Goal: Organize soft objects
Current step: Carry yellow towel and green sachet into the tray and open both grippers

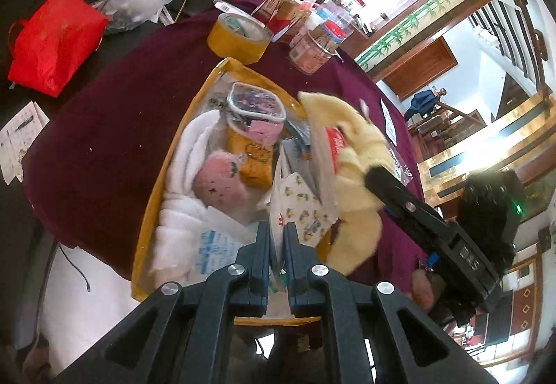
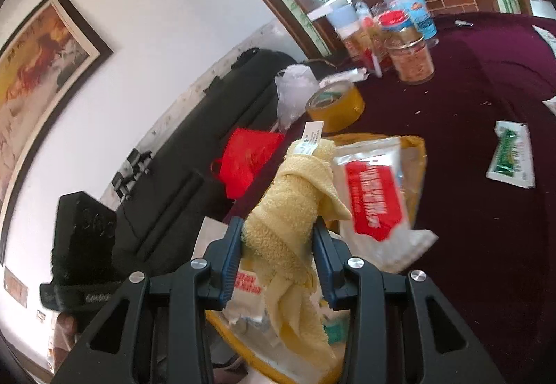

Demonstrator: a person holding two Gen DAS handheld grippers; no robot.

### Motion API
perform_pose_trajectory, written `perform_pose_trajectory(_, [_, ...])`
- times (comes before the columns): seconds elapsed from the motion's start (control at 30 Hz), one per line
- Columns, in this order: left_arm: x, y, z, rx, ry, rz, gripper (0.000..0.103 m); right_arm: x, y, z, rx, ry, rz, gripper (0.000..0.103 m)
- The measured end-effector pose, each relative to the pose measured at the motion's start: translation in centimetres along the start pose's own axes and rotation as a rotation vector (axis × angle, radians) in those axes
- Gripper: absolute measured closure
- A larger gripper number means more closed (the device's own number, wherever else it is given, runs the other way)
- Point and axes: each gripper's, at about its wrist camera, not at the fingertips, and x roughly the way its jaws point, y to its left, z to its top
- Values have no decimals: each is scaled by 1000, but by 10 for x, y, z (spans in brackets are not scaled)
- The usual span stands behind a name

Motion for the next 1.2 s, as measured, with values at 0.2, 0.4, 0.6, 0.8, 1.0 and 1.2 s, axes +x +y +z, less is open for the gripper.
perform_pose_trajectory(0.2, [16, 16, 4, -13, 6, 28, 96, 43, 3, -1, 10, 55, -56, 64])
perform_pose_trajectory(0.4, [23, 12, 0, 34, -38, 142, 78, 60, 0, -5, 15, 90, -101, 57])
perform_pose_trajectory(0.6, [6, -14, -8, 141, -163, 230, 35, 30, 8, -2, -3, 24, -55, 44])
perform_pose_trajectory(0.8, [0, -55, -19, 232, -217, 233, 24, -27, -3, 1, -21, -72, -11, 33])
perform_pose_trajectory(1.0, [27, -101, -19, 287, -155, 159, 13, -68, -61, 3, 55, -118, -97, 28])
perform_pose_trajectory(1.2, [62, -145, -15, 340, -102, 167, 13, -101, -126, 11, 183, -145, -155, 24])
